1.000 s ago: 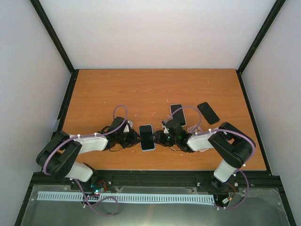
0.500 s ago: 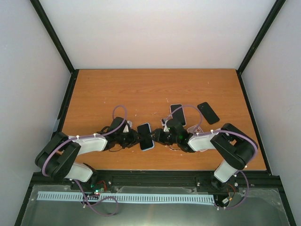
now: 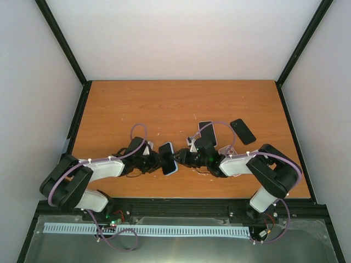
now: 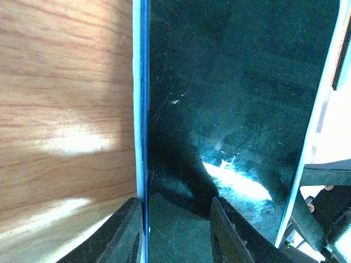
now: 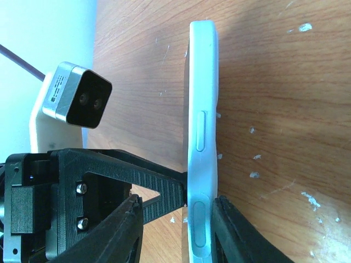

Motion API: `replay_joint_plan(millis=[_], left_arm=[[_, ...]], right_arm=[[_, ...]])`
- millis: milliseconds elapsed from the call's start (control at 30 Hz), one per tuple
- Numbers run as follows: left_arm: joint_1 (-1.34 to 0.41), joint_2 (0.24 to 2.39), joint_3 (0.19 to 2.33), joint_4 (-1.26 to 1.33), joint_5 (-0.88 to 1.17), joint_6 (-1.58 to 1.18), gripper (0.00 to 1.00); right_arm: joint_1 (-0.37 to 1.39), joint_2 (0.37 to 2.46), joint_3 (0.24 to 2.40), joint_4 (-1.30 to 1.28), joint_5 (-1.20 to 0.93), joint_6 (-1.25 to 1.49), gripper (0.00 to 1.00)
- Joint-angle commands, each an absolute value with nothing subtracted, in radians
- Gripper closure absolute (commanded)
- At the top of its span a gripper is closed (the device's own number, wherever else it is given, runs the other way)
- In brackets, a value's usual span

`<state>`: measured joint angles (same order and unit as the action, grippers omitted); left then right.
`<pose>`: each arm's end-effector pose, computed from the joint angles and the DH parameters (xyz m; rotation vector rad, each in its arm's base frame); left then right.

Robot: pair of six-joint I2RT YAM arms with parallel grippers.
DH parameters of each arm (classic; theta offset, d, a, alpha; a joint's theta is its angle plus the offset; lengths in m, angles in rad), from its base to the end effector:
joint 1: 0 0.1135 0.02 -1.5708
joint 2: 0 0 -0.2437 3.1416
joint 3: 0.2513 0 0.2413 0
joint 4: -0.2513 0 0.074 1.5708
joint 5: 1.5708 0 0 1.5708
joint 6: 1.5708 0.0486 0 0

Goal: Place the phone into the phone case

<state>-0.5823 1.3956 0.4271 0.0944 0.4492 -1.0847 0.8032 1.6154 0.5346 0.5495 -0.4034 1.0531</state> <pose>0.1846 -0.1468 0.1045 -0.4641 2.7295 -1.1656 0.1919 0.2263 0.1188 0.0208 2.4563 1.4165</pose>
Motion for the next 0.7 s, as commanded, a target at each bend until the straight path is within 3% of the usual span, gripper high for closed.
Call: replay_joint_plan(millis=[0,267,500,567,667], left_arm=[[-0.604,1.382,0.406,0.066,0.48,-1.1,0.67],[-0.604,1.359,0.37,0.118,0.498,-1.14,0.68],[-0.604,1.353,0.374,0.107,0.498,-1.14,0.67],[-0.604,1.317,0.372,0.103,0.499,-1.13,0.63],[-0.601,1.218,0.363,0.079,0.487,-1.128,0.44]], right_arm=[[0.838,1.635,0.555,0.61,-0.505,1.051,0.66],[0.837,1.7,0.569,0.631,-0.538,1.081,0.7],[0.838,1.678,0.561,0.572,-0.501,1.038,0.84],[0.837,1.665,0.541,0.601,-0.493,1.043,0.85],[0.83,1.648,0.513,0.68,-0.51,1.064,0.88]])
